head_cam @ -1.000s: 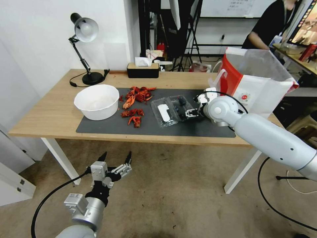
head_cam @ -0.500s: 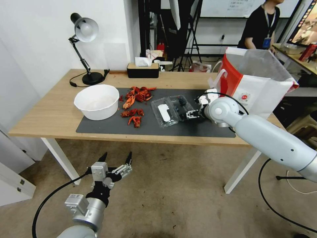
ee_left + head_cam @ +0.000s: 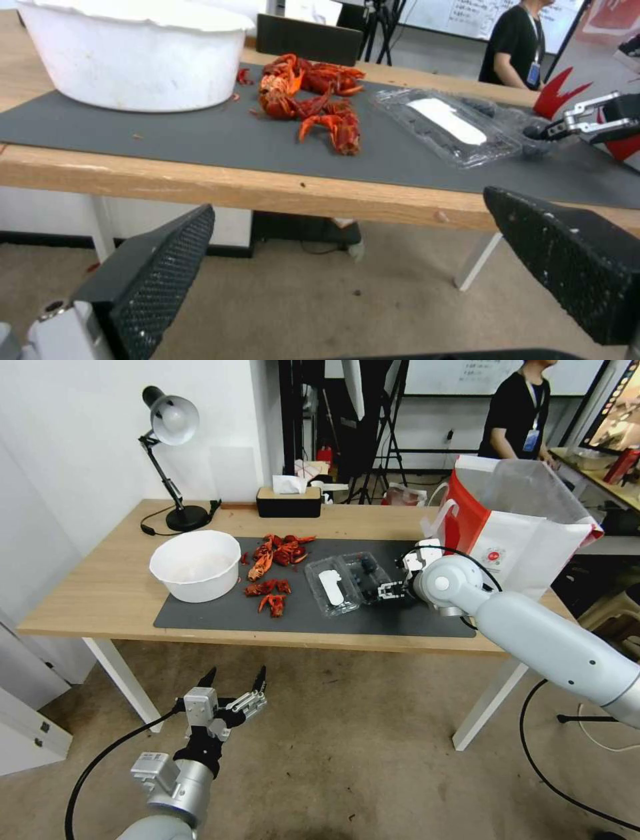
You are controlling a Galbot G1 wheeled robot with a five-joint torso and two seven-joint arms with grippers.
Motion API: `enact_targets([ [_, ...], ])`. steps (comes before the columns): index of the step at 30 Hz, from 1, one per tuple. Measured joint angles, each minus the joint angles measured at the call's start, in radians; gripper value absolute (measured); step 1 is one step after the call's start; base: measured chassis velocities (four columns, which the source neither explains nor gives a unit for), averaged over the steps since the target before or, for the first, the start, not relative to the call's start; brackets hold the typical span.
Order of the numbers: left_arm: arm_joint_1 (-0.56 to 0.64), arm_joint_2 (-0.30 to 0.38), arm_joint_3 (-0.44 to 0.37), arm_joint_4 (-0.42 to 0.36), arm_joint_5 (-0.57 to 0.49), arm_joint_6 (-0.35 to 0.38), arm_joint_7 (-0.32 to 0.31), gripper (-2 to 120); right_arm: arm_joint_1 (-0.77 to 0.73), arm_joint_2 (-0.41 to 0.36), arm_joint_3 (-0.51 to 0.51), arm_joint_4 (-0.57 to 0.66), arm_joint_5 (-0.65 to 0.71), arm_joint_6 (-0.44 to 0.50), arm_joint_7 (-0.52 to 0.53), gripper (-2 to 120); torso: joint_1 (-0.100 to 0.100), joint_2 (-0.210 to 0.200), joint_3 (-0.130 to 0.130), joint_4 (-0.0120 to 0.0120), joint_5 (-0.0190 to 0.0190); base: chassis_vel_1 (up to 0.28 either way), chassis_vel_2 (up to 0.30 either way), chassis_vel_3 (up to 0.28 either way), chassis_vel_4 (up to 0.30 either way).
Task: Close the takeout container lid, then place the container into the takeout bag.
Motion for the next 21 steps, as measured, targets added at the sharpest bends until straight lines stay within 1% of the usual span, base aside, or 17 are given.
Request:
enact_targets([
  [18, 0.006, -0.001, 0.006, -0.001, 0.008, -0.014, -0.001, 100, -0.019, -0.034, 0.012, 0.062, 0.059, 0.000, 0.063, 100, 0.000, 0.000, 0.000, 0.0000, 0.0001, 0.000, 0.000, 0.000, 0.000],
  [21, 0.007, -0.002, 0.006, -0.001, 0.011, -0.018, -0.002, 100, -0.020, -0.038, 0.012, 0.086, 0.089, 0.000, 0.086, 100, 0.000, 0.000, 0.000, 0.0000, 0.0000, 0.000, 0.000, 0.000, 0.000],
])
